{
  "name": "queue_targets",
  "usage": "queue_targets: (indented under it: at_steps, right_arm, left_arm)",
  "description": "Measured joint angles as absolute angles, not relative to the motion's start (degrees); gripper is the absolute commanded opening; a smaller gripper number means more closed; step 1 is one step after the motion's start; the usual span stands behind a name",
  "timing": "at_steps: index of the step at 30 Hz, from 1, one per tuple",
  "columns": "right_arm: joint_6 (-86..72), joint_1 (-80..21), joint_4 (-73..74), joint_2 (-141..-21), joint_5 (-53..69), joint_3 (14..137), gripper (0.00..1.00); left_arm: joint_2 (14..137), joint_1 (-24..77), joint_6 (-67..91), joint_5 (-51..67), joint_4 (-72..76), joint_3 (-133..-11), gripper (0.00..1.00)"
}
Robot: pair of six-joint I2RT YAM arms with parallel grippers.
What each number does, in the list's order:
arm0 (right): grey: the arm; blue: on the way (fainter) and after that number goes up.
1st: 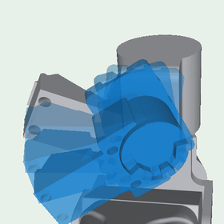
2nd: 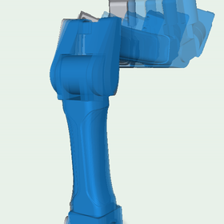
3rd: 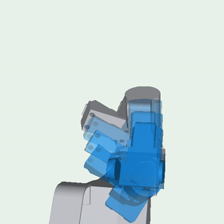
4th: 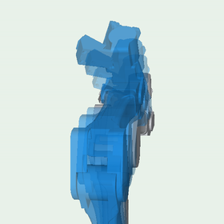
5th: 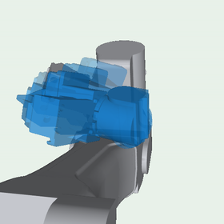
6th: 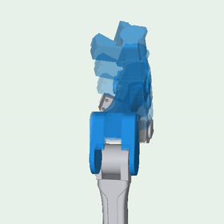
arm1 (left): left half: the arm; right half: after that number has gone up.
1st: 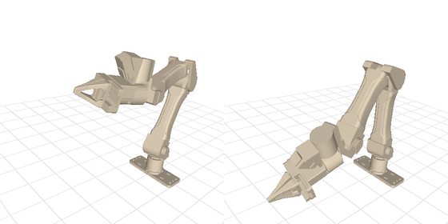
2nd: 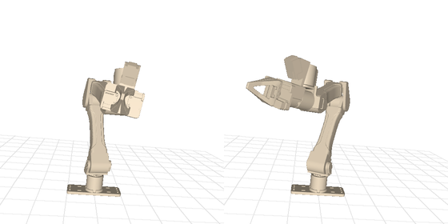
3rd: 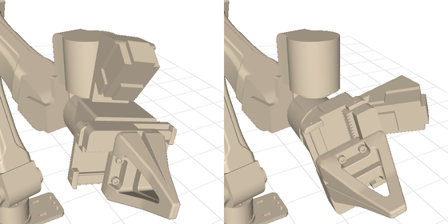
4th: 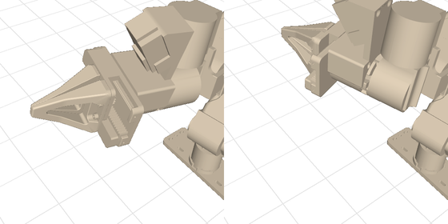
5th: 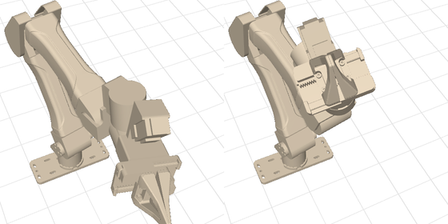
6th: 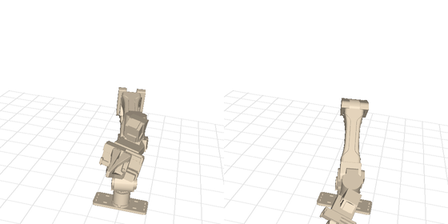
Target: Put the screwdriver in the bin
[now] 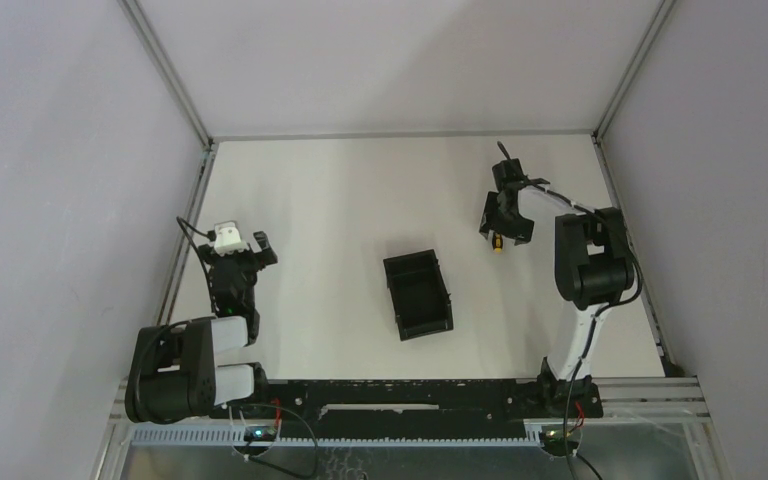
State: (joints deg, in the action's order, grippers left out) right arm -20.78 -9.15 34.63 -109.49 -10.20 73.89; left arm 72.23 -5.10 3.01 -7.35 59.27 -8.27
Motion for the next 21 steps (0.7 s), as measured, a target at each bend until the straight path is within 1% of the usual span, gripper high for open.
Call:
queue_targets:
  at_steps: [1, 2, 3, 4, 5, 6, 15, 18, 21]
  right_arm:
    - [-20.8, -9.1, 34.7, -110.2, -10.0, 73.9, 0.64]
    - [-20.7, -9.1, 34.6, -110.5, -9.8, 74.1, 0.44]
    - [-20.7, -9.1, 34.7, -110.6, -9.7, 74.5, 0.32]
    - [-20.3, -9.1, 34.7, -110.8, -9.7, 74.8, 0.12]
    - [-20.2, -9.1, 34.9, -111.2, -9.6, 75.2, 0.02]
    - [-20.4, -9.1, 35.2, -111.5, -9.7, 75.6, 0.0]
    - [-20.7, -9.5, 38.1, -110.2, -8.5, 75.9, 0.0]
    - [-20.6, -10.2, 39.8, -106.2, -8.4, 75.7, 0.0]
    - [-20.7, -11.1, 40.7, -99.8, -8.6, 75.3, 0.0]
  left_arm:
    - [72.2, -5.1, 3.0, -7.4, 59.3, -8.3, 1.0]
    - [72.2, -5.1, 3.0, -7.4, 59.3, -8.3, 1.0]
    - [72.2, -5.1, 3.0, -7.4, 59.2, -8.3, 1.0]
    - [72.2, -5.1, 3.0, -7.3, 59.2, -8.3, 1.0]
    - [72.2, -5.1, 3.0, -7.4, 59.2, -8.3, 1.0]
    - [72.2, -5.1, 3.0, -7.4, 59.3, -8.3, 1.0]
    - [72.2, -5.1, 3.0, -7.4, 59.3, -8.3, 1.0]
    - [72.2, -5.1, 3.0, -7.3, 59.2, -8.3, 1.0]
    - [72.2, -5.1, 3.0, -7.3, 59.3, -8.3, 1.0]
